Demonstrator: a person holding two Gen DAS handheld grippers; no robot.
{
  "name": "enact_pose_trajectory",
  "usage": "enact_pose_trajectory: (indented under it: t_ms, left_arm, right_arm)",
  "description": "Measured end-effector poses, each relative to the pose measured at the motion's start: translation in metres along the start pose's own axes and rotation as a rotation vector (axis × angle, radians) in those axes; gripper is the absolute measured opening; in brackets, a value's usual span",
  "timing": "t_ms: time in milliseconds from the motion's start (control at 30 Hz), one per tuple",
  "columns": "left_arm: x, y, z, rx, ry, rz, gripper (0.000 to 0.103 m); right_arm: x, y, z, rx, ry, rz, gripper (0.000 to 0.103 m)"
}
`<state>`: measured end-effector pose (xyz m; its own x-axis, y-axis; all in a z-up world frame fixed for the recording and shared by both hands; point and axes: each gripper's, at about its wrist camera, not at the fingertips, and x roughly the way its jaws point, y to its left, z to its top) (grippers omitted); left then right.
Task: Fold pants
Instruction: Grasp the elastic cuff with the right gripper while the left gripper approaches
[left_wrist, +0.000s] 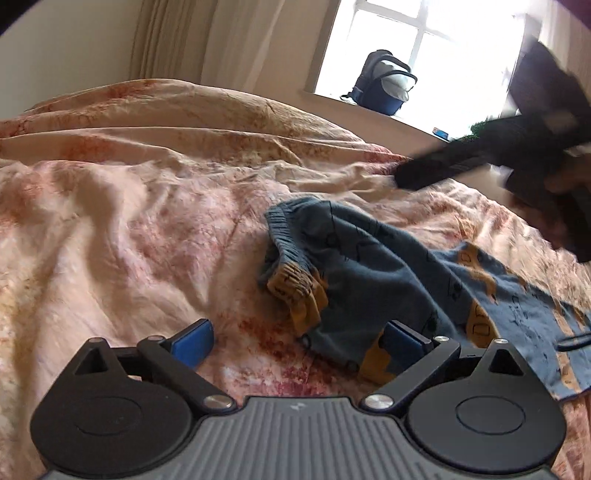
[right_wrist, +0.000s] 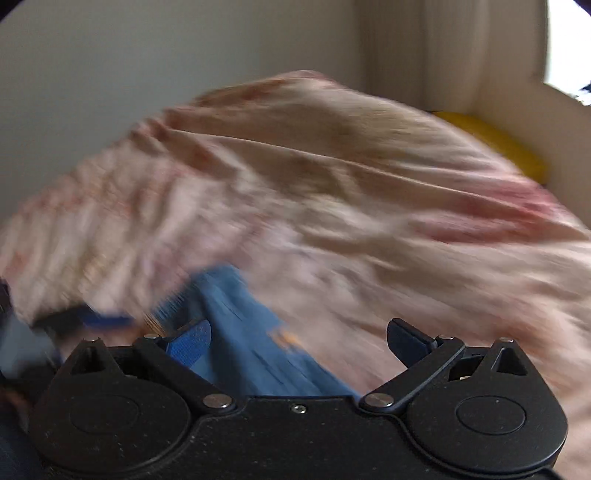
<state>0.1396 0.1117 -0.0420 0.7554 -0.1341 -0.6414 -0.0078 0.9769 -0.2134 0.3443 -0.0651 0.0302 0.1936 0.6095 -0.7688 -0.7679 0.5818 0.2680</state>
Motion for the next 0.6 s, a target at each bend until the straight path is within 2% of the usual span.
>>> enact_pose_trajectory:
  t_ms: [67,167,267,300,400,600]
  left_arm:
    - [0.002,0.001,-0.002,0.014,-0.018,-0.023,0.102]
    - [0.004,0.005,-0.004,0.035,-0.046,-0.060,0.102]
    - [0.007,0.015,-0.004,0.003,-0.072,-0.112,0.102]
    - [0.008,0.019,-0.002,-0.015,-0.080,-0.127,0.102]
    - [0.014,0.032,0.003,-0.088,-0.112,-0.189,0.102]
    - [0.038,0.058,0.008,-0.270,-0.132,-0.304,0.099]
  right_arm:
    - [0.026,0.012,0.014,-0.050,0.038,0.052,0.099]
    - [0.058,0.025,0.025,-0.125,0.081,0.106,0.087]
    - [0.078,0.029,0.024,-0.158,0.115,0.099,0.052]
    - [0.082,0.028,0.023,-0.169,0.121,0.118,0.030]
    - [0.075,0.020,0.017,-0.179,0.075,0.159,0.022]
    - [0.066,-0.010,0.009,-0.105,0.018,0.172,0.020]
